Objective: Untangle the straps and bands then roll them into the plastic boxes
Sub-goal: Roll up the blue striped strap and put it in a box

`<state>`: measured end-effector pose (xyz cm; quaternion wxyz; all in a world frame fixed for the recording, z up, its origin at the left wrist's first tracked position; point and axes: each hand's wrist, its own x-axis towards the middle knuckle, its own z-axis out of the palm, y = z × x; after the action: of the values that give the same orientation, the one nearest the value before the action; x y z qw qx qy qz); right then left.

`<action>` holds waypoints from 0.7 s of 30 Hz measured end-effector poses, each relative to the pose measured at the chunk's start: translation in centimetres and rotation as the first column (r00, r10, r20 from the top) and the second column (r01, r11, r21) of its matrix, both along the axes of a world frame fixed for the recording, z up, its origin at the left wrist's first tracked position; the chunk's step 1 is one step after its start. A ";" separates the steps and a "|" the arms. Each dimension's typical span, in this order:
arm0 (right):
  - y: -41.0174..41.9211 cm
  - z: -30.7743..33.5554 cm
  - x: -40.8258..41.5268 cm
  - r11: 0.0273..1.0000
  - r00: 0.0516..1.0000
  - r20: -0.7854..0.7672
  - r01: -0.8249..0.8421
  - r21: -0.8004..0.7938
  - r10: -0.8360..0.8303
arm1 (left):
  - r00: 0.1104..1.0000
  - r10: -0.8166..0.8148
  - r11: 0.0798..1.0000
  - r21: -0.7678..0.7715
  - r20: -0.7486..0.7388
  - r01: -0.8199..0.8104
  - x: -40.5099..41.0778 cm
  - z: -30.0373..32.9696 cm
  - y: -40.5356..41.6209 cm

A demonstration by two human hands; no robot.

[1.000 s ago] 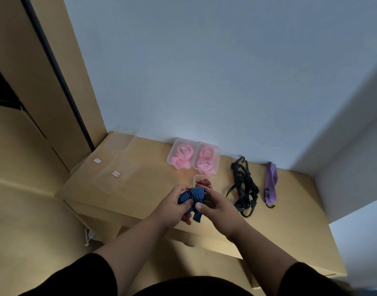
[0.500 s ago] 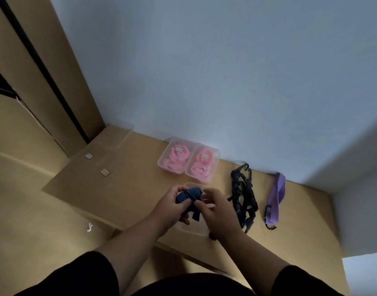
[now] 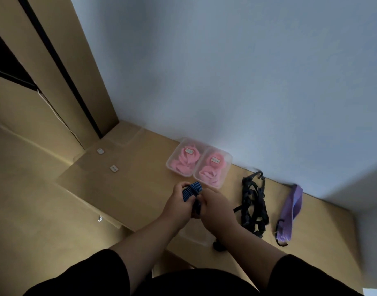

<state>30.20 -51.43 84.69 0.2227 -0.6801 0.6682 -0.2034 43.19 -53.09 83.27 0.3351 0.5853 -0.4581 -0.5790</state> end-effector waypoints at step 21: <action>-0.7 0.5 1.3 0.824 0.460 0.731 0.003 0.567 -0.504 | 0.954 -0.125 0.982 0.101 -0.271 0.158 1.6 1.6 -4.7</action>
<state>31.55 -52.15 85.22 0.6534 -0.2942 0.5921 -0.3687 44.79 -57.75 84.90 0.3146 0.4879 -0.4142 -0.7010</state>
